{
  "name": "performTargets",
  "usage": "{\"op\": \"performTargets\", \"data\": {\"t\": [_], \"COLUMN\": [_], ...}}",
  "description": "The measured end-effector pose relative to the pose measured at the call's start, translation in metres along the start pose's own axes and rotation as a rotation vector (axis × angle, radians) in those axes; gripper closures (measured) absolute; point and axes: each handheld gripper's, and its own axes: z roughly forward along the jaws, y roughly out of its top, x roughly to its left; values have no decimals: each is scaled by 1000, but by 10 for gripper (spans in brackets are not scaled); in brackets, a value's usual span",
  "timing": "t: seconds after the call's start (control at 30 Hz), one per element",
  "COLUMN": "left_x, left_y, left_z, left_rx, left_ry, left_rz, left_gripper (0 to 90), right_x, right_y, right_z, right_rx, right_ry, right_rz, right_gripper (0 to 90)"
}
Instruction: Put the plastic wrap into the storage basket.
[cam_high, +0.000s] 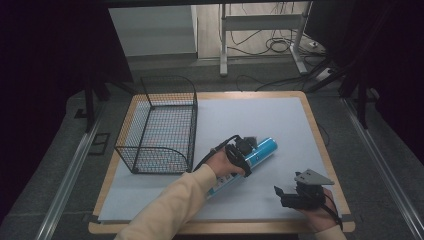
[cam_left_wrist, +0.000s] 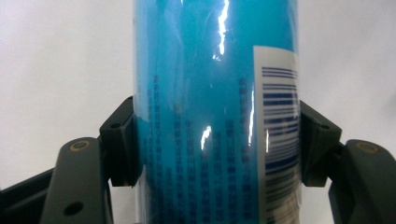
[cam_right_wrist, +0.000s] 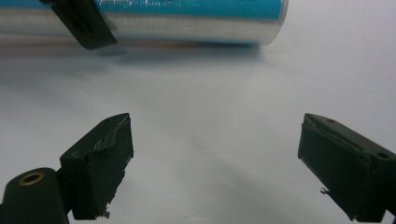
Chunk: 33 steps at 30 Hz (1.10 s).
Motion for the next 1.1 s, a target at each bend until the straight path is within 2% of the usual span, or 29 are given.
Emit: {"op": "performTargets", "data": {"t": [0.3,0.4,0.63,1.1], "left_x": [3,3,4,14], "left_y": [-3,-4,-7,-18], "left_z": [-8,-13,-30,-62], "left_rx": [-17,-31,-72,-132], "left_ry": [0,-14,-7,12], "left_rz": [7,12,21,6], "left_gripper": [315,315,315,314], "right_x": [0,0,1,0], "right_y": [0,0,0,0], "right_z": [-1,0,-1,0], "right_rx": [-4,-2,-8,-5], "right_ry": [-7,-8,-14,-21], "right_rz": [0,-2,-6,-7], "right_gripper": [107,107,108,110]}}
